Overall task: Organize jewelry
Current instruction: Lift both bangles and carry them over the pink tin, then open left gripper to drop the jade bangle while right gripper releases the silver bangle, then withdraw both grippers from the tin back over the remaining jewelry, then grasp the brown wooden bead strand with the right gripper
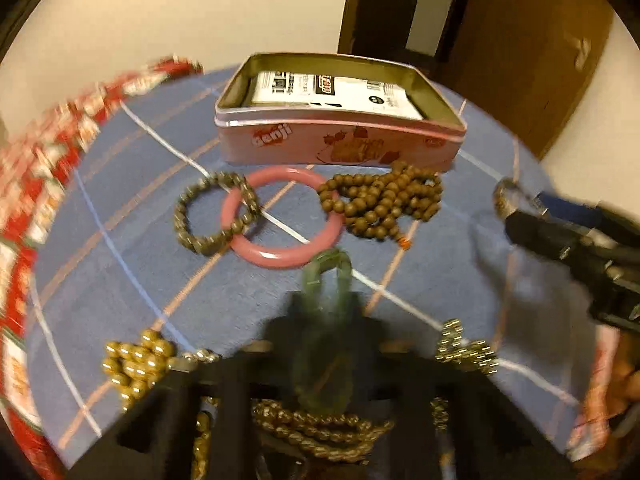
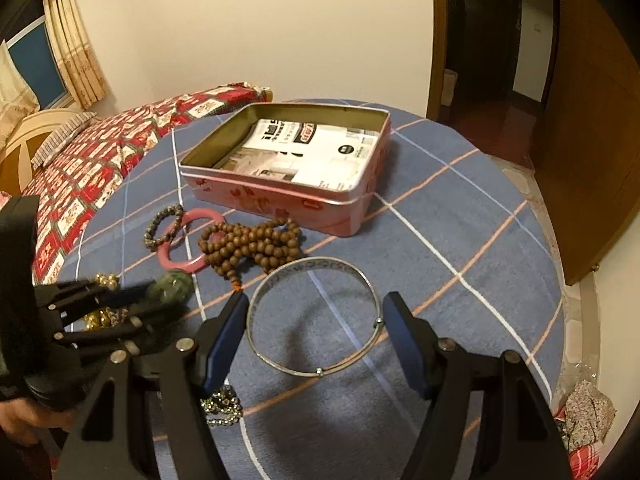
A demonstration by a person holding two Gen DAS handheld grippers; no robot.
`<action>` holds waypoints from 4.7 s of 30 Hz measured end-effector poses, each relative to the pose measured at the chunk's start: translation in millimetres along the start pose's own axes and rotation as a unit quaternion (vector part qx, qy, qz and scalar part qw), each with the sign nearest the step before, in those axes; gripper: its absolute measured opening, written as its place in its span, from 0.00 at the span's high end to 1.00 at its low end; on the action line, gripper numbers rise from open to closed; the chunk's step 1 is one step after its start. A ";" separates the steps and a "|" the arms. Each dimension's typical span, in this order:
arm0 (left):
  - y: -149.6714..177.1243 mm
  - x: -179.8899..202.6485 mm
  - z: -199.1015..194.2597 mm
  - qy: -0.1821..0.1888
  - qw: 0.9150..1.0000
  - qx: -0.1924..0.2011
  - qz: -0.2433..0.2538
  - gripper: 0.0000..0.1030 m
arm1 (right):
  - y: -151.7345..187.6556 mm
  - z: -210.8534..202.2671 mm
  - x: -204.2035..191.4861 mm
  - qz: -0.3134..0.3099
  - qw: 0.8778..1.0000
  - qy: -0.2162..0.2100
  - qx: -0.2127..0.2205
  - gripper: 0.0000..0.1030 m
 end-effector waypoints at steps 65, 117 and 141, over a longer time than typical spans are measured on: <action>-138.6 4.4 0.2 -0.091 0.988 0.092 -0.081 0.30 | -104.1 13.3 31.4 0.023 0.992 0.039 0.117 0.11; -19.1 -36.5 -78.9 -0.194 0.967 0.138 -0.095 0.30 | -21.2 -16.7 1.8 0.027 0.996 0.049 0.071 0.10; -40.5 -75.6 -38.0 -0.120 0.981 0.080 -0.127 0.30 | -35.0 81.3 -36.4 0.006 0.999 -0.038 -0.011 0.12</action>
Point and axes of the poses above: each gripper's, at about its wrist camera, not at the fingertips, and z roughly the way its jaws point, x to its right, y to its underside, the point moved 8 cm from there along z, roughly the way its jaws point, and after that the axes turned 11 degrees about -z, right-handed, at the moved point
